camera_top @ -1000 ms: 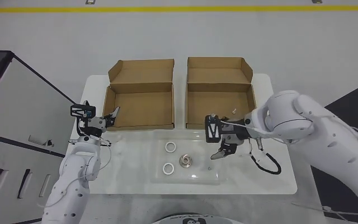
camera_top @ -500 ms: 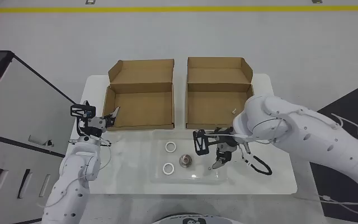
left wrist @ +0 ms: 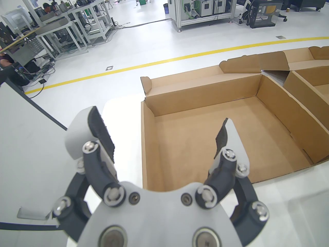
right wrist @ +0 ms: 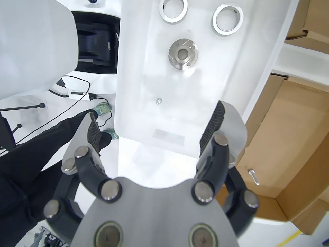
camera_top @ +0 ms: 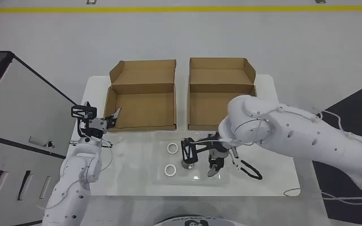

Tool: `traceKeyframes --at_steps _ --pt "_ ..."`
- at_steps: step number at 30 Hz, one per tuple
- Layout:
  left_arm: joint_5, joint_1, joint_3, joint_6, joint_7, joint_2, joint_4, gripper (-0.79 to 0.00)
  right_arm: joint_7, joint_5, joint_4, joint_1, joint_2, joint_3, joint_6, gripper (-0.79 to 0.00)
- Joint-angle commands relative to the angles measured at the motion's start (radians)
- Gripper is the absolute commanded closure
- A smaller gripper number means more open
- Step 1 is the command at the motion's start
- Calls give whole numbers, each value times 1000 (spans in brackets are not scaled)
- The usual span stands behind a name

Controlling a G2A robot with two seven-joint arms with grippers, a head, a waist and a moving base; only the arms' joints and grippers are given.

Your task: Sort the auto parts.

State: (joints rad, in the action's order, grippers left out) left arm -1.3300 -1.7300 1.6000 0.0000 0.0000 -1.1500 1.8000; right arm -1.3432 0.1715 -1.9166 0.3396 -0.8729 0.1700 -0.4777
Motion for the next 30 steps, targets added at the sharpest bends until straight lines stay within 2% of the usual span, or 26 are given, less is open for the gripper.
traceKeyframes --at_steps 1,6,12,30 --pt "0 0 0 0 0 0 0 -785 -20 -4 8 11 -15 0 20 -785" --pt "0 0 0 0 0 0 0 -785 -68 -7 29 36 -45 0 68 -785" --pt "0 0 0 0 0 0 0 -785 -106 5 46 52 -61 0 106 -785" --pt "0 0 0 0 0 0 0 -785 -111 154 74 116 -54 0 111 -776"
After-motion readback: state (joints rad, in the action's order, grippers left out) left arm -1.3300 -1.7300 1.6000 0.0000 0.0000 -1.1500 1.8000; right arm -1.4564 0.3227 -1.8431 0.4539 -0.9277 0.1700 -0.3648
